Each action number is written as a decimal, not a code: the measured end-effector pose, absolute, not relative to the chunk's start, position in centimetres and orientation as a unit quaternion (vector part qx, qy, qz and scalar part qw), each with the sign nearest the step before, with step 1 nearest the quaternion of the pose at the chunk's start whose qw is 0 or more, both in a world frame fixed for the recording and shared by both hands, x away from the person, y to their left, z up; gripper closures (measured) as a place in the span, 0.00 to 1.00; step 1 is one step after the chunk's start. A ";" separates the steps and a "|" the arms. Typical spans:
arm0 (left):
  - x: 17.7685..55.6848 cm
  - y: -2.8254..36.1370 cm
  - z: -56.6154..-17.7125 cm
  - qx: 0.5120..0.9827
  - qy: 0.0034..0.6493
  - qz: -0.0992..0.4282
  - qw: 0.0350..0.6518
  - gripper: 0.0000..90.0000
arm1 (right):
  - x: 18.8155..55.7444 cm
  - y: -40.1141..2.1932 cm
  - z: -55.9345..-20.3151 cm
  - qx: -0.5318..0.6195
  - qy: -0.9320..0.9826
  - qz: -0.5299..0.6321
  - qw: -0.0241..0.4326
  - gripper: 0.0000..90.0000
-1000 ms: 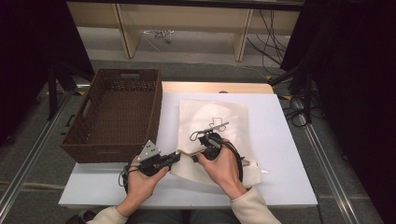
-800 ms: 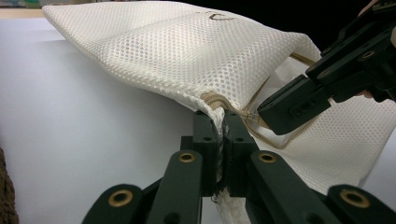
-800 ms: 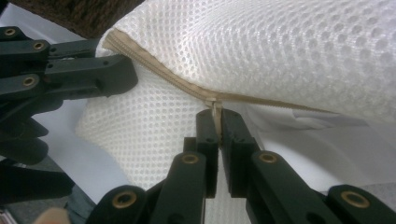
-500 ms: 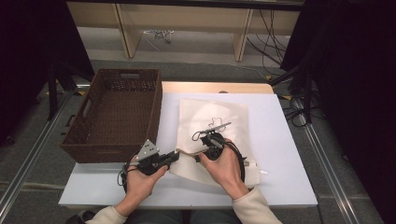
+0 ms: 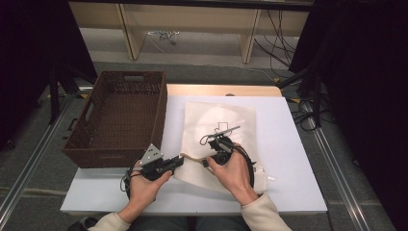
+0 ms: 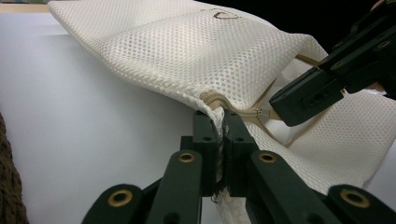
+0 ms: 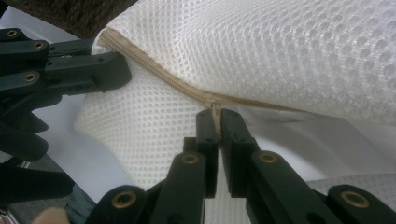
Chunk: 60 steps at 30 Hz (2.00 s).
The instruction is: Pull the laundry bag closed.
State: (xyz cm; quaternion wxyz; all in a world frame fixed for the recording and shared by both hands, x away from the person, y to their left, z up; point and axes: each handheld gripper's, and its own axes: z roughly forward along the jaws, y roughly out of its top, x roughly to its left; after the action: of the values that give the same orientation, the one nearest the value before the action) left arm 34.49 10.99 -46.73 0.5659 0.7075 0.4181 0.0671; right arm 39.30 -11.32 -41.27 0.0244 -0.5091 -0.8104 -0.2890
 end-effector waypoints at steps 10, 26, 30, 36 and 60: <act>34.8 11.3 -46.7 0.713 0.415 0.099 0.556 0.95 | 39.2 -11.4 -41.2 -0.515 -0.811 -0.277 0.017 0.97; 34.9 11.5 -46.8 0.721 0.407 0.117 0.548 0.95 | 39.1 -12.4 -41.2 -0.521 -0.808 -0.276 0.015 0.97; 34.9 11.6 -46.9 0.721 0.407 0.116 0.548 0.95 | 39.0 -12.4 -41.1 -0.522 -0.806 -0.278 0.017 0.97; 34.8 11.6 -46.9 0.722 0.408 0.114 0.547 0.95 | 38.9 -12.3 -41.3 -0.530 -0.805 -0.265 0.014 0.97; 34.6 11.6 -47.0 0.723 0.406 0.116 0.547 0.95 | 38.9 -12.9 -41.1 -0.533 -0.808 -0.250 0.001 0.97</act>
State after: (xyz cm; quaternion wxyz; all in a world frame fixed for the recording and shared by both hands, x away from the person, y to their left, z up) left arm 34.63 11.60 -46.95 0.5472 0.7226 0.4061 0.1158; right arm 38.89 -12.88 -41.11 0.0009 -0.5334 -0.8080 -0.2503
